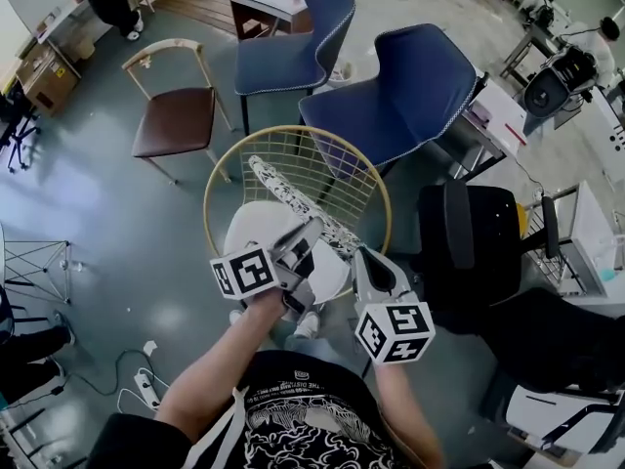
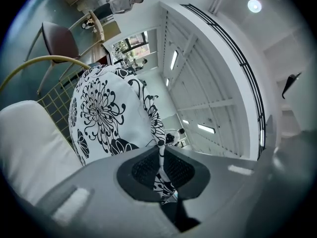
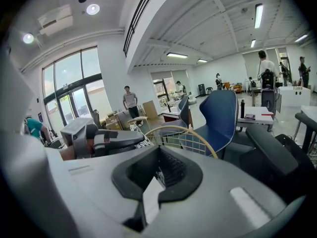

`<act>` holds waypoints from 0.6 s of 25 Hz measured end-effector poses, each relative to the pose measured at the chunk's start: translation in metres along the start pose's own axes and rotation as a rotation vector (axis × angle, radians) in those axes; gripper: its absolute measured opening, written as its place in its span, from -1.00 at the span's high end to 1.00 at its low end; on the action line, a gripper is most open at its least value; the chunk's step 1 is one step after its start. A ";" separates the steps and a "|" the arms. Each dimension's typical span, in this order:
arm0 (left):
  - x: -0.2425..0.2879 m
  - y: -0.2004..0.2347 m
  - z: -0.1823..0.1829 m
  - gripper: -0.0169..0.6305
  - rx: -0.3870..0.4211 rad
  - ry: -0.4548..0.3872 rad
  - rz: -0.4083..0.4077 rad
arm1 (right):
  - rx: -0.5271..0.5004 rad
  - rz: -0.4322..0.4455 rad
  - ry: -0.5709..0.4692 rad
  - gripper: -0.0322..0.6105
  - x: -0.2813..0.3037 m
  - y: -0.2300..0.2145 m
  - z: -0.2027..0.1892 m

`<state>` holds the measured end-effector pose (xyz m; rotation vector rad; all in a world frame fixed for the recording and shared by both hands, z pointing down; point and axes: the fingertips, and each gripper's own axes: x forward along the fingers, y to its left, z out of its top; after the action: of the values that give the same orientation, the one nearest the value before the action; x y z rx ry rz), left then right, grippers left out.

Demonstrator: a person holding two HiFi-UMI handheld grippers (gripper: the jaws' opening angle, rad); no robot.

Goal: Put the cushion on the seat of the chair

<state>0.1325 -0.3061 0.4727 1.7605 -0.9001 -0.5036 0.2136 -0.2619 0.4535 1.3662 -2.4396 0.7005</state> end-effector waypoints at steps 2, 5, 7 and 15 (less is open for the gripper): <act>-0.007 0.011 -0.006 0.91 -0.011 -0.001 0.027 | 0.003 0.019 0.018 0.90 0.001 -0.001 -0.007; -0.028 0.030 -0.016 0.91 -0.030 -0.002 0.077 | 0.011 0.049 0.046 0.90 0.004 0.005 -0.022; -0.040 0.043 -0.022 0.91 -0.039 0.004 0.109 | 0.017 0.069 0.066 0.90 0.009 0.009 -0.029; -0.091 0.092 -0.041 0.91 -0.073 0.036 0.234 | 0.022 0.119 0.129 0.90 0.014 0.033 -0.055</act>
<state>0.0732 -0.2266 0.5651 1.5692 -1.0338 -0.3472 0.1778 -0.2287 0.4972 1.1529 -2.4322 0.8186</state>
